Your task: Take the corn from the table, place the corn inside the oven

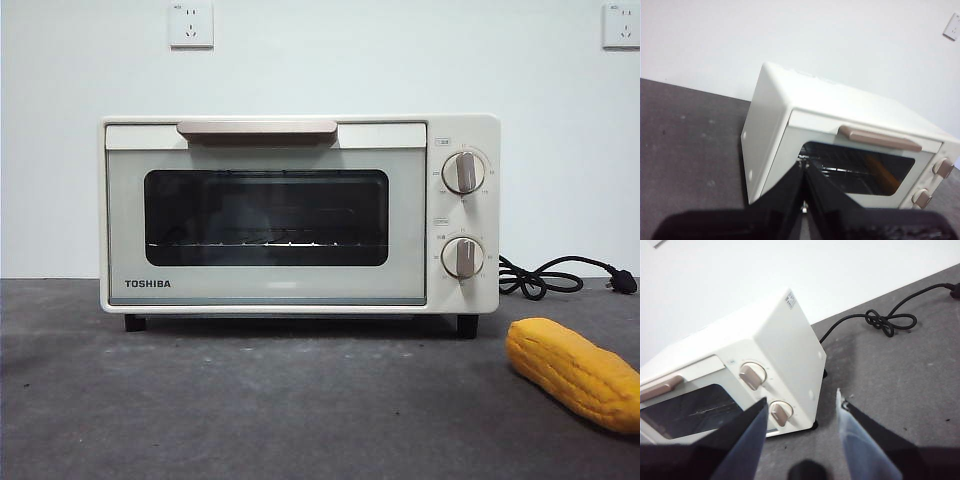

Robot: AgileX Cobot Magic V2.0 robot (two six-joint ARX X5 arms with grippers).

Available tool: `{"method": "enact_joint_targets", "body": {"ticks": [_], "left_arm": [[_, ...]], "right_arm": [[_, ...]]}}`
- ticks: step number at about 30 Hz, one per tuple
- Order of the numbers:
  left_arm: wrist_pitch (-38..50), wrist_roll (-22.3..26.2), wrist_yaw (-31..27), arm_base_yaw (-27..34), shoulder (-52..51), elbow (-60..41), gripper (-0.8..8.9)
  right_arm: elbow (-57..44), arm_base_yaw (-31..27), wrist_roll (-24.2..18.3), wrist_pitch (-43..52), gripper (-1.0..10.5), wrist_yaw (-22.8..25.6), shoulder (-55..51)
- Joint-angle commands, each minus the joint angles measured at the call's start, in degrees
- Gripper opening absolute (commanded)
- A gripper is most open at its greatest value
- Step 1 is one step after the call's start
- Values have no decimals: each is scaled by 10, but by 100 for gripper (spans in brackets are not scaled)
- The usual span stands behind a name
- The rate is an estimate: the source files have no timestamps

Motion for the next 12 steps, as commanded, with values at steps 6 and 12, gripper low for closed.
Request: {"method": "enact_joint_targets", "body": {"ticks": [6, 12], "left_arm": [[-4, 20, 2, -1, 85, 82, -1], [-6, 20, 27, -1, 155, 139, -1]], "right_arm": [[109, 0, -49, -89, 434, -11, 74], [212, 0, -101, -174, 447, -39, 174]]}}
